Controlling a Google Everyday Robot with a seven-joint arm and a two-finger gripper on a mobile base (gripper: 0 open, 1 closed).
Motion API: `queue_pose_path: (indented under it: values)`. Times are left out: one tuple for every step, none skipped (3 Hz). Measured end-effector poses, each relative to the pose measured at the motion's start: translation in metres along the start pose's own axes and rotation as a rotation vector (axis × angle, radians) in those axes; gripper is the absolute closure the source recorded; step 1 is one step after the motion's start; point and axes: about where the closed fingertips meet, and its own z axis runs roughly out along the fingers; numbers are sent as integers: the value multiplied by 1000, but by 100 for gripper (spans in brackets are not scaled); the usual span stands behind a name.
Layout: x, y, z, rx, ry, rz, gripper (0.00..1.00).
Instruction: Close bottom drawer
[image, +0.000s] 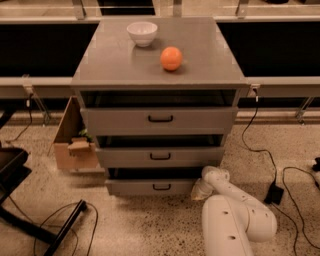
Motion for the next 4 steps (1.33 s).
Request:
queue_pose_path:
  values:
    - [3,-9,-6,24,2,4,100]
    - [5,-16,-11,42,3,8,100]
    - [5,-16,-11,42,3,8,82]
    - [5,-16,-11,42,3,8,58]
